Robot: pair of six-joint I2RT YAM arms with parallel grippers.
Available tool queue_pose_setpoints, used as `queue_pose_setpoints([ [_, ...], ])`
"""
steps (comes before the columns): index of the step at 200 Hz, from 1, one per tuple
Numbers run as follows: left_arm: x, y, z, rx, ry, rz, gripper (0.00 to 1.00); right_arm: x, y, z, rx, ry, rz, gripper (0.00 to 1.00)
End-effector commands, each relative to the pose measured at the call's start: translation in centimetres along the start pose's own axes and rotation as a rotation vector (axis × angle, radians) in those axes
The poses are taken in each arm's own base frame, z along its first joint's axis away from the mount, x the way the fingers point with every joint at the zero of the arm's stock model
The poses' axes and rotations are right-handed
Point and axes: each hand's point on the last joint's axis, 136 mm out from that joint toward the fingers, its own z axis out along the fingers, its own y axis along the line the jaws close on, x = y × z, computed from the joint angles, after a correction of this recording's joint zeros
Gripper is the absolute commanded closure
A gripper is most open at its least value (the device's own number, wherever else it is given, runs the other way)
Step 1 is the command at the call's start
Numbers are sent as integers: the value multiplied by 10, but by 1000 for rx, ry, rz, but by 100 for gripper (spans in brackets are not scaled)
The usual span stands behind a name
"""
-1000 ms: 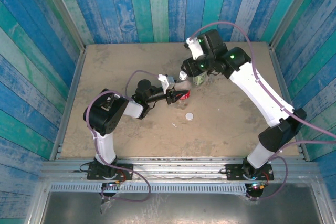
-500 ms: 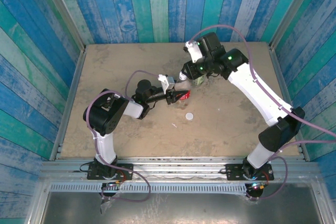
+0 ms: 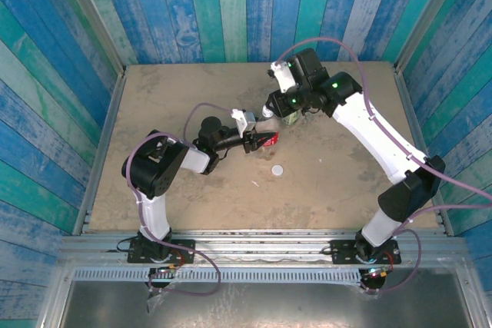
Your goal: Screw on the bottle caps
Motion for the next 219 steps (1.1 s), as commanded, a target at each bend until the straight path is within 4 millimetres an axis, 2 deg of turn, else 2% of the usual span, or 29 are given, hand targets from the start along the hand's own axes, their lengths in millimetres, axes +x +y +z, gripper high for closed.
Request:
queue_pose_setpoints([
  [1, 73, -16, -9, 28, 197, -197, 52, 15, -4, 13, 8, 58, 8, 59],
  [85, 72, -16, -9, 29, 197, -196, 52, 25, -4, 22, 6, 102, 11, 64],
  [158, 72, -15, -7, 33, 203, -191, 52, 51, -5, 27, -3, 166, 27, 69],
  [219, 71, -13, -6, 30, 202, -191, 53, 59, 0, 29, -31, 177, 32, 70],
])
